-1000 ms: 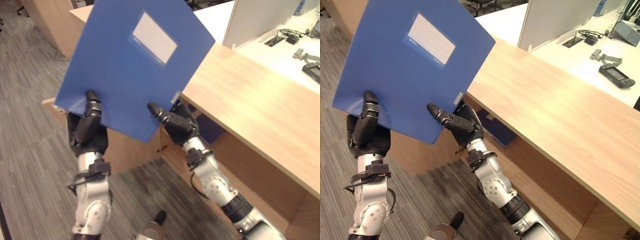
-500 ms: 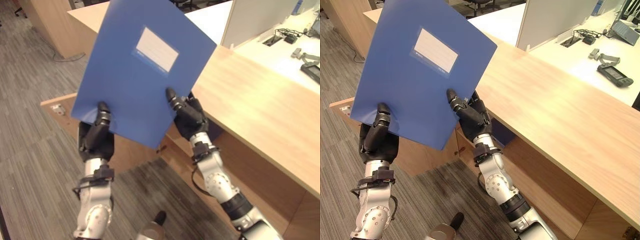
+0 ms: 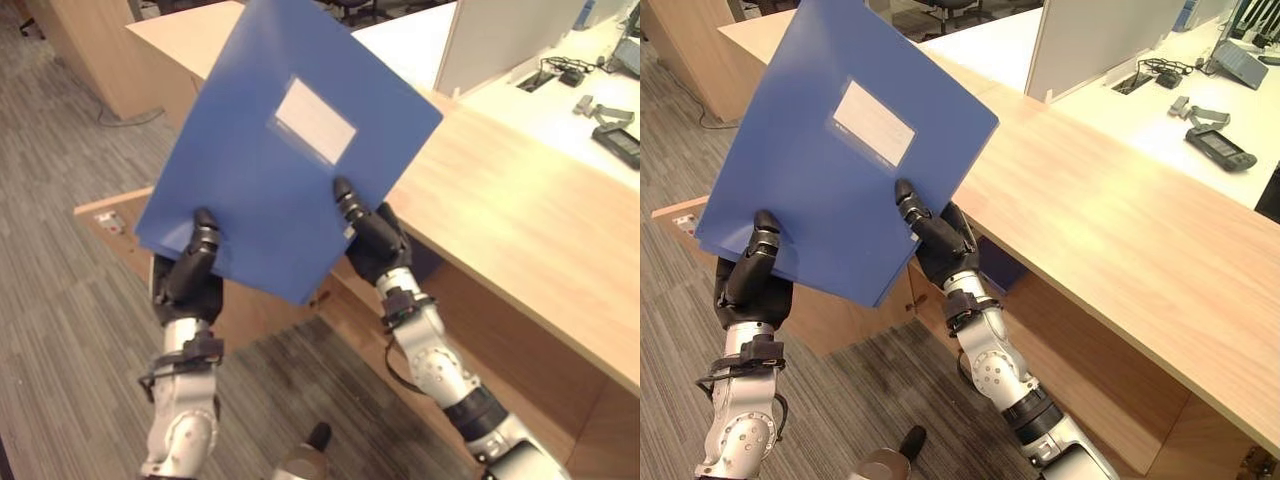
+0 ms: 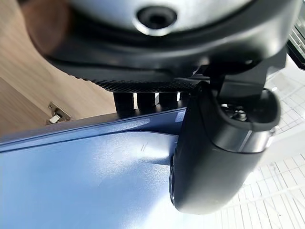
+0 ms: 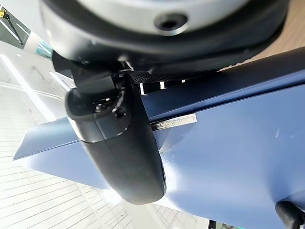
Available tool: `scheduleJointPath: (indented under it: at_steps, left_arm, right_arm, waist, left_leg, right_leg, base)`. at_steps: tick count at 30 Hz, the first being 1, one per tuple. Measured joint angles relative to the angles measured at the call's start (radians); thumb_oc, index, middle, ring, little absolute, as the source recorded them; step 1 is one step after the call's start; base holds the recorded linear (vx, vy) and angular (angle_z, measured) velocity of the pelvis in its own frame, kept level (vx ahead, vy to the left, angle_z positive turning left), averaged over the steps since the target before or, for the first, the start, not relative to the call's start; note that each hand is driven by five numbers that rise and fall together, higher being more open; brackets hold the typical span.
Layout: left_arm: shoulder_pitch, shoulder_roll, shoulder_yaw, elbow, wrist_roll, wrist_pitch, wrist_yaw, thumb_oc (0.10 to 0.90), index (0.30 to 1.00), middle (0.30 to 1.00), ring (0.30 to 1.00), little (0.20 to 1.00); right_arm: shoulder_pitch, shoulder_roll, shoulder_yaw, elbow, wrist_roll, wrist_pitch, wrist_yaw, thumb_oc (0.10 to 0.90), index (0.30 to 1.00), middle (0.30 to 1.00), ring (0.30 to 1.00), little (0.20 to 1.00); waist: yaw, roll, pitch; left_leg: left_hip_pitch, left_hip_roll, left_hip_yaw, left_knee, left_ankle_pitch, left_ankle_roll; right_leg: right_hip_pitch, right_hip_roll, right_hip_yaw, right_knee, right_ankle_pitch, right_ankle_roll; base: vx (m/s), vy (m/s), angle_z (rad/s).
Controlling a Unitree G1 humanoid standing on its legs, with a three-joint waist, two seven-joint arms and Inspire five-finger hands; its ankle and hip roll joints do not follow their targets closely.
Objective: Put the empty folder in the office cabinet
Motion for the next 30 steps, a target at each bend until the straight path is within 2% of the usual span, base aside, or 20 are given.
scheduleJointPath:
  at_steps: [3,4,5,6,7,8,12,14,17,18,21,27,30]
  left_arm:
    - [0.015,0.004,0.007,0.009,0.001,0.001,-0.004,0.4,0.3,0.3,0.3,0.3]
    - [0.018,0.006,0.011,0.02,0.003,0.003,-0.007,0.46,0.389,0.389,0.389,0.389]
    - [0.021,0.007,0.015,0.023,0.006,0.007,-0.007,0.573,0.559,0.559,0.559,0.559]
    - [0.026,0.01,0.02,0.027,0.011,0.016,-0.008,0.573,0.559,0.559,0.559,0.559]
    - [0.03,0.012,0.022,0.033,0.013,0.022,-0.01,0.759,0.839,0.839,0.839,0.839]
    - [0.037,0.012,0.024,0.045,0.02,0.024,-0.012,0.8,0.9,0.9,0.9,0.9]
    - [0.064,0.012,0.034,0.069,0.02,0.027,-0.023,0.8,0.9,0.9,0.9,0.9]
    - [0.075,0.014,0.066,0.143,0.024,0.042,-0.011,0.8,0.9,0.9,0.9,0.9]
    - [0.085,0.018,0.081,0.289,0.061,0.046,-0.053,0.8,0.9,0.9,0.9,0.9]
    - [0.084,-0.001,0.08,0.359,0.058,0.048,-0.081,0.8,0.9,0.9,0.9,0.9]
    - [0.107,-0.037,0.072,0.436,0.016,0.076,-0.12,0.8,0.9,0.9,0.9,0.9]
    - [0.153,-0.039,0.059,0.565,-0.021,0.149,-0.194,0.8,0.9,0.9,0.9,0.9]
    - [0.165,-0.039,0.055,0.649,-0.021,0.159,-0.252,0.8,0.9,0.9,0.9,0.9]
  right_arm:
    - [0.0,-0.02,-0.001,0.0,0.0,0.038,0.0,0.4,0.3,0.3,0.3,0.3]
    - [-0.001,-0.057,0.007,0.0,-0.001,0.055,0.002,0.4,0.3,0.3,0.3,0.3]
    - [-0.004,-0.073,0.01,0.0,-0.001,0.066,0.004,0.4,0.3,0.3,0.3,0.3]
    - [-0.006,-0.089,0.011,0.0,-0.002,0.086,0.008,0.4,0.3,0.3,0.3,0.3]
    - [-0.007,-0.111,0.018,0.0,-0.002,0.1,0.009,0.4,0.3,0.3,0.3,0.3]
    - [-0.007,-0.132,0.019,0.0,-0.002,0.124,0.009,0.4,0.3,0.3,0.3,0.3]
    - [-0.007,-0.177,0.031,0.0,-0.005,0.163,0.018,0.4,0.3,0.3,0.3,0.3]
    - [-0.008,-0.209,0.053,0.0,-0.058,0.189,0.042,0.4,0.3,0.3,0.3,0.3]
    - [-0.028,-0.245,0.075,0.0,-0.169,0.229,0.042,0.4,0.3,0.3,0.3,0.3]
    - [-0.036,-0.245,0.088,0.0,-0.221,0.253,0.042,0.4,0.3,0.3,0.3,0.3]
    - [-0.04,-0.242,0.11,0.03,-0.284,0.282,0.048,0.4,0.3,0.3,0.3,0.3]
    - [-0.04,-0.236,0.153,0.088,-0.381,0.328,0.091,0.4,0.3,0.3,0.3,0.3]
    - [-0.055,-0.237,0.18,0.088,-0.439,0.351,0.111,0.4,0.3,0.3,0.3,0.3]
  waist:
    - [-0.009,-0.002,0.0]
    - [-0.01,-0.004,0.0]
    - [-0.01,-0.006,0.0]
    - [-0.01,-0.008,0.001]
    - [-0.009,-0.009,0.001]
    - [-0.009,-0.011,0.002]
    - [-0.011,-0.015,0.004]
    - [-0.013,-0.016,0.004]
    - [-0.014,-0.015,0.004]
    - [-0.015,-0.016,0.005]
    - [-0.015,-0.025,0.009]
    - [-0.02,-0.026,0.01]
    - [-0.033,-0.024,0.01]
  left_leg:
    - [0.0,0.001,0.0,0.0,0.0,0.0]
    - [0.0,0.001,0.0,0.0,0.004,0.005]
    - [0.0,0.002,0.0,0.0,0.004,0.005]
    - [-0.001,0.003,0.0,0.0,0.004,0.005]
    - [0.0,0.003,0.0,0.0,0.004,0.005]
    - [-0.001,0.005,0.001,0.0,0.002,0.002]
    - [-0.002,0.007,0.002,0.0,-0.001,-0.001]
    - [-0.002,0.011,0.005,0.0,-0.004,-0.005]
    - [-0.001,0.012,0.008,0.0,-0.005,-0.005]
    - [-0.001,0.013,0.009,0.0,-0.005,-0.005]
    - [-0.002,0.013,0.011,0.0,-0.005,-0.005]
    - [-0.002,0.014,0.026,0.0,-0.008,0.0]
    - [-0.003,0.014,0.026,0.0,-0.005,0.004]
  right_leg:
    - [0.0,0.001,0.0,0.0,0.0,0.0]
    - [0.0,0.001,0.0,0.0,0.0,0.0]
    - [0.0,0.002,0.0,0.0,0.0,0.0]
    - [0.0,0.003,0.001,0.0,0.0,0.0]
    - [0.0,0.003,0.0,0.0,0.0,0.0]
    - [0.0,0.004,0.001,0.0,0.0,0.0]
    - [0.0,0.007,0.003,0.0,0.0,0.0]
    - [0.0,0.009,0.006,0.0,0.0,0.0]
    - [-0.001,0.01,0.01,0.0,0.0,0.0]
    - [-0.001,0.01,0.012,0.0,0.0,0.0]
    - [-0.004,0.009,0.014,0.0,0.0,0.0]
    - [-0.011,0.006,0.03,0.0,0.0,-0.001]
    - [-0.011,0.007,0.03,0.0,0.0,-0.001]
  base:
    - [0.0,0.0,0.0]
    - [0.0,0.0,0.0]
    - [0.0,0.0,0.0]
    - [0.0,0.0,0.0]
    - [0.0,0.0,0.0]
    - [0.0,0.0,0.0]
    - [0.0,0.0,0.0]
    - [-0.02,0.009,-0.04]
    - [-0.01,0.002,-0.01]
    - [0.0,0.0,0.0]
    - [0.0,0.002,-0.01]
    - [-0.02,0.002,-0.07]
    - [0.0,0.0,0.0]
